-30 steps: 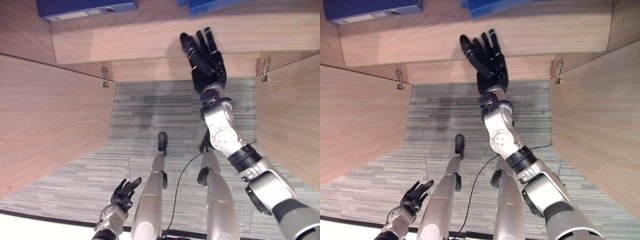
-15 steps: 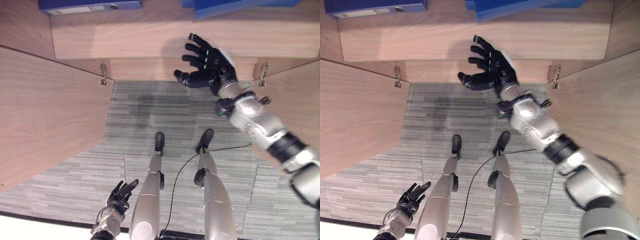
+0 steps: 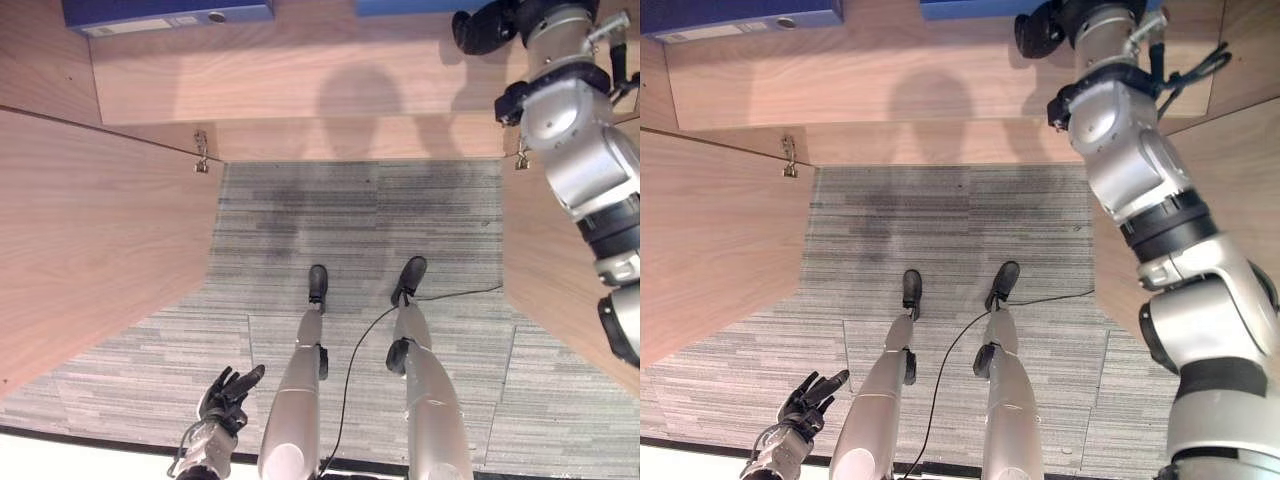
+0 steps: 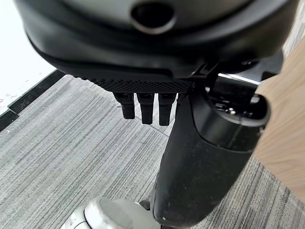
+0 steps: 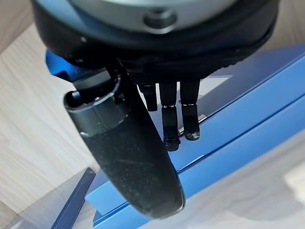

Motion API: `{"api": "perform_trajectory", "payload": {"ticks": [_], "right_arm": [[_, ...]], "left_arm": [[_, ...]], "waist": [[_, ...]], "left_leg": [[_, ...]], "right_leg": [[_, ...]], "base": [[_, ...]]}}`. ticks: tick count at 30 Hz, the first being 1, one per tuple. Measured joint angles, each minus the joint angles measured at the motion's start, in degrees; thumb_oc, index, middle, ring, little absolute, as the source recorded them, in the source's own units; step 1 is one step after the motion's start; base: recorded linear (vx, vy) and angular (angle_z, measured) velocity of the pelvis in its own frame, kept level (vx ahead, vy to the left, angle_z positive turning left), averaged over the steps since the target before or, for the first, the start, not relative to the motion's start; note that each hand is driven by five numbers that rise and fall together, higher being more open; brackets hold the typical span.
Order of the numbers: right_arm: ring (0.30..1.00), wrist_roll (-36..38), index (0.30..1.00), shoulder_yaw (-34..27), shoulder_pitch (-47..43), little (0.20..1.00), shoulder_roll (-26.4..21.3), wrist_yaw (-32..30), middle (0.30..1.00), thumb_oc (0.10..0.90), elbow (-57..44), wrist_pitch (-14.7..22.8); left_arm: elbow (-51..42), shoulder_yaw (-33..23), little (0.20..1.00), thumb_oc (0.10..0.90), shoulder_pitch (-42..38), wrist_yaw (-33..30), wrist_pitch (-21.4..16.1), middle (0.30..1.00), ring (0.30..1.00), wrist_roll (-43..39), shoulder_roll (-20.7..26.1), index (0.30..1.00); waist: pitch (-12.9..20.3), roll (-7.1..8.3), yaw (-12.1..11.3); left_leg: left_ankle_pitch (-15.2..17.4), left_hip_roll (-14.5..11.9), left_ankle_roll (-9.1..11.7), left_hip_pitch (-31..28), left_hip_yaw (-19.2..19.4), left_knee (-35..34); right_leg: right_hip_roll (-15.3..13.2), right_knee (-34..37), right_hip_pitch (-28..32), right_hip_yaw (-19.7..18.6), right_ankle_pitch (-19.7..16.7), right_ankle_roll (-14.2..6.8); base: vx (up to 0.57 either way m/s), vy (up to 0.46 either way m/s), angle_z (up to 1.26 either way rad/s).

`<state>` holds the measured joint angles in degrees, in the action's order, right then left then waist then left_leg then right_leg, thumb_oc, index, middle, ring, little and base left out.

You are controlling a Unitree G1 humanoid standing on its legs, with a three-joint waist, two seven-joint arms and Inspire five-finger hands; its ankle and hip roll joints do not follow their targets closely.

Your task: Put the empty folder in the office cabinet

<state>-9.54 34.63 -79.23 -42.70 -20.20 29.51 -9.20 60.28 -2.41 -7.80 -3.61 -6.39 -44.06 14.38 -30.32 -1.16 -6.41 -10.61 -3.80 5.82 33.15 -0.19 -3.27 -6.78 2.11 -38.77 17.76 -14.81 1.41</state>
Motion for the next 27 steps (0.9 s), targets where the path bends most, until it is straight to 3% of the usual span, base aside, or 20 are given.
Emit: {"api": "perform_trajectory", "payload": {"ticks": [16,25,27], "right_arm": [[0.900,-1.7,0.900,7.4,-1.2,0.900,0.6,8.5,0.900,0.800,-2.3,2.3],[0.900,-4.1,0.900,7.4,0.5,0.900,0.7,9.2,0.900,0.800,-2.3,1.4],[0.900,-7.9,0.900,6.4,2.0,0.900,0.7,8.4,0.900,0.800,-2.6,1.3]], "left_arm": [[1.0,-0.1,0.900,0.800,0.0,1.8,0.1,0.900,0.900,0.0,0.5,0.900],[0.9,-0.1,0.900,0.800,0.0,1.8,0.1,0.900,0.900,0.6,0.5,0.900],[0.9,-0.1,0.900,0.800,0.0,1.8,0.1,0.900,0.900,1.9,0.5,0.900]], "waist": [[0.0,-0.08,-0.2],[0.0,-0.08,-0.3],[0.1,-0.09,-0.3]], "left_leg": [[0.0,0.0,0.0,0.5,-0.1,1.1],[0.5,0.4,-0.1,0.7,0.0,3.2],[1.0,0.7,-0.4,0.8,0.1,4.4]], "right_leg": [[-0.1,-0.2,0.0,0.0,0.0,0.0],[-0.5,-1.2,0.2,-0.2,0.0,0.0],[-1.0,-2.3,0.2,-0.3,0.1,0.0]], "base": [[0.00,0.001,0.00],[-0.02,0.011,0.00],[-0.05,0.045,0.01]]}}
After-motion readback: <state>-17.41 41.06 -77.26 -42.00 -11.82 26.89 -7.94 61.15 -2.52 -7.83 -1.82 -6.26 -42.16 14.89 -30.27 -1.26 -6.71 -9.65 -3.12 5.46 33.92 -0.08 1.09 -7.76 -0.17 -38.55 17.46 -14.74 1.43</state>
